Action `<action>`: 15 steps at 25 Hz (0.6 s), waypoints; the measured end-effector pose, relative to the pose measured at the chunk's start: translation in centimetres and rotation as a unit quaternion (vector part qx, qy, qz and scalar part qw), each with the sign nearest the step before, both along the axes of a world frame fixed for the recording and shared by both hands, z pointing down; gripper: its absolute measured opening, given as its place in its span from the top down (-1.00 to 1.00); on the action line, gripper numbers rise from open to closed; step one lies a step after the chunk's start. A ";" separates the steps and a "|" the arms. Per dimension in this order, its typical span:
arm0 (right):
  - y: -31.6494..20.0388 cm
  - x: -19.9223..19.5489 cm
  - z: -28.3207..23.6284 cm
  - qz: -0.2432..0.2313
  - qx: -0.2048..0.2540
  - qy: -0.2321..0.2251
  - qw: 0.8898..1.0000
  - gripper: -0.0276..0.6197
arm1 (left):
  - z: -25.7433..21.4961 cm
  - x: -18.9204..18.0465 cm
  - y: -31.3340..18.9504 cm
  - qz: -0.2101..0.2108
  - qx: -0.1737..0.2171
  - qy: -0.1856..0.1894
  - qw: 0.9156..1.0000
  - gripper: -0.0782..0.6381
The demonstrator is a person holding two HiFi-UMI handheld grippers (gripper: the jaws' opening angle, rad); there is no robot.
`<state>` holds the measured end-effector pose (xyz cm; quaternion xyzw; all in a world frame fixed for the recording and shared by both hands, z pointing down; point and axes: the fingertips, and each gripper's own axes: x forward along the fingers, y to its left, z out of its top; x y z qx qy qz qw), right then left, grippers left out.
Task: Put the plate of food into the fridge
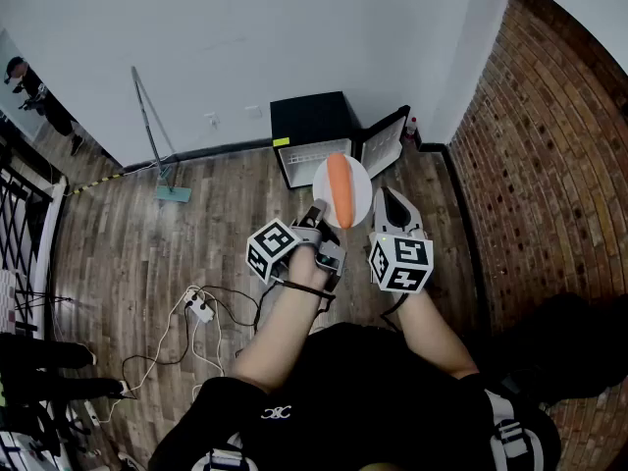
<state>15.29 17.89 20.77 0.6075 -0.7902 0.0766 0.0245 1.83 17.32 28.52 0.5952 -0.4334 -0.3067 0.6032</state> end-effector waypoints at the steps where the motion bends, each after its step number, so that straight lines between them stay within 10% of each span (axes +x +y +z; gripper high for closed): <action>1: 0.0 0.0 0.2 0.001 -0.003 0.002 1.000 0.88 | 0.0 -0.1 0.0 0.000 0.000 0.001 1.000 0.74; 15: -0.1 -2.5 1.7 0.002 -0.017 0.004 1.000 0.87 | 1.2 -3.1 0.4 0.000 -0.010 0.003 1.000 0.74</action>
